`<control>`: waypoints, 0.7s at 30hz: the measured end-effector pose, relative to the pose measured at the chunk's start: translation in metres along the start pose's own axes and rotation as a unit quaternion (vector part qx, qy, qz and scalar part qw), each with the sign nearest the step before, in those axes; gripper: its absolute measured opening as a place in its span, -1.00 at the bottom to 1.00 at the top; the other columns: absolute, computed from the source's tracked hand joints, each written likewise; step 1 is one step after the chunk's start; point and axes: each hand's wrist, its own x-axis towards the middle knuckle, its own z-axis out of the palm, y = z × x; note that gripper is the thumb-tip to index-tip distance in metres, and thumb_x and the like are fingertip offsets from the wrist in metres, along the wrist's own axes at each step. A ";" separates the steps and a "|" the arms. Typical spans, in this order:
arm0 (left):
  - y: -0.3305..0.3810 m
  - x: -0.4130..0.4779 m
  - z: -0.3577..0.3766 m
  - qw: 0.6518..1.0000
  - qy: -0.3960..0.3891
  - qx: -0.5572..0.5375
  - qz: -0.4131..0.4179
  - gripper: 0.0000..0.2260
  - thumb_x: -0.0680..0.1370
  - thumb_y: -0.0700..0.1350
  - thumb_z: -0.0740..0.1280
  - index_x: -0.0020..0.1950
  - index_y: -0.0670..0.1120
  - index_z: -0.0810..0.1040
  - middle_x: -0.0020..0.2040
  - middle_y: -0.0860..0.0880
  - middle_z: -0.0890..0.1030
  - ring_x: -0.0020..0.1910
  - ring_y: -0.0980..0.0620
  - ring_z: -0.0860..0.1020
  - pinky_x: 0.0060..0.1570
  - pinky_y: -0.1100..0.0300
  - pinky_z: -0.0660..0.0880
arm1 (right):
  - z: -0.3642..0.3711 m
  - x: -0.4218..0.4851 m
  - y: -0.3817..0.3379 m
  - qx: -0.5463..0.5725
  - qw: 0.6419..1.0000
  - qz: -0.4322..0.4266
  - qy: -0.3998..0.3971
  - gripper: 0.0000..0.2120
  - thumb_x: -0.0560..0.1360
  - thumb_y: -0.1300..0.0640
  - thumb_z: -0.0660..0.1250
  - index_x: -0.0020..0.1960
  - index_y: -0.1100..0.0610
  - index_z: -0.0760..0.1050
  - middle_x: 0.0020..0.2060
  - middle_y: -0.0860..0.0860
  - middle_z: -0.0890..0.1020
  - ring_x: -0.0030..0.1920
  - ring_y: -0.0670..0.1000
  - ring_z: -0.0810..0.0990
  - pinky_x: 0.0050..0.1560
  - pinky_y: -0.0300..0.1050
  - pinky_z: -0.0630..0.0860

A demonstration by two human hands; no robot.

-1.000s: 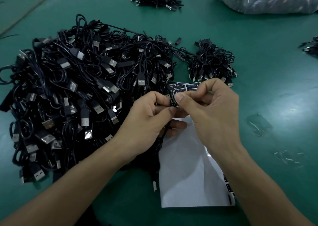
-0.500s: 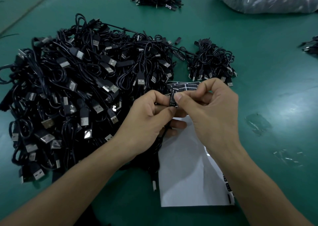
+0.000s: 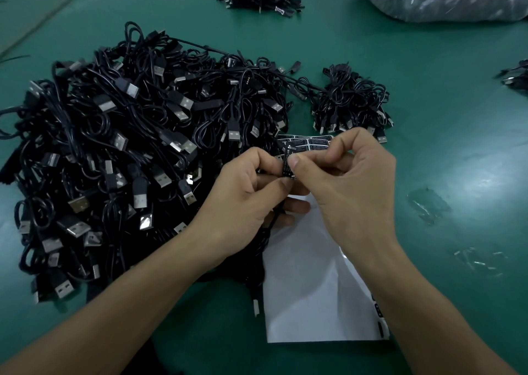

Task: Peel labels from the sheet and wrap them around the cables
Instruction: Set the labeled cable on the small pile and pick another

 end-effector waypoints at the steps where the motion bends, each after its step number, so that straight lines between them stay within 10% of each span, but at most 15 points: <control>1: 0.000 0.000 0.000 1.000 -0.001 0.000 0.003 -0.95 0.62 -0.28 0.30 0.00 -0.20 0.43 -0.15 -0.10 0.74 -0.17 -0.09 0.73 -0.30 0.19 0.62 | 0.000 0.000 0.000 -0.002 1.000 -0.003 0.001 -0.62 0.41 0.36 0.51 -0.26 0.07 0.33 -0.34 -0.04 0.71 -0.33 -0.10 0.68 -0.39 -0.32 0.56; 21: -0.003 -0.001 0.001 0.998 0.037 0.015 0.045 -0.85 0.65 -0.29 0.26 -0.13 -0.19 0.44 -0.19 -0.12 0.72 -0.27 -0.14 0.71 -0.40 0.15 0.59 | -0.002 0.000 0.005 -0.109 0.993 -0.047 0.026 -0.65 0.33 0.16 0.63 -0.28 0.04 0.42 -0.32 -0.08 0.68 -0.30 -0.07 0.67 -0.26 -0.13 0.63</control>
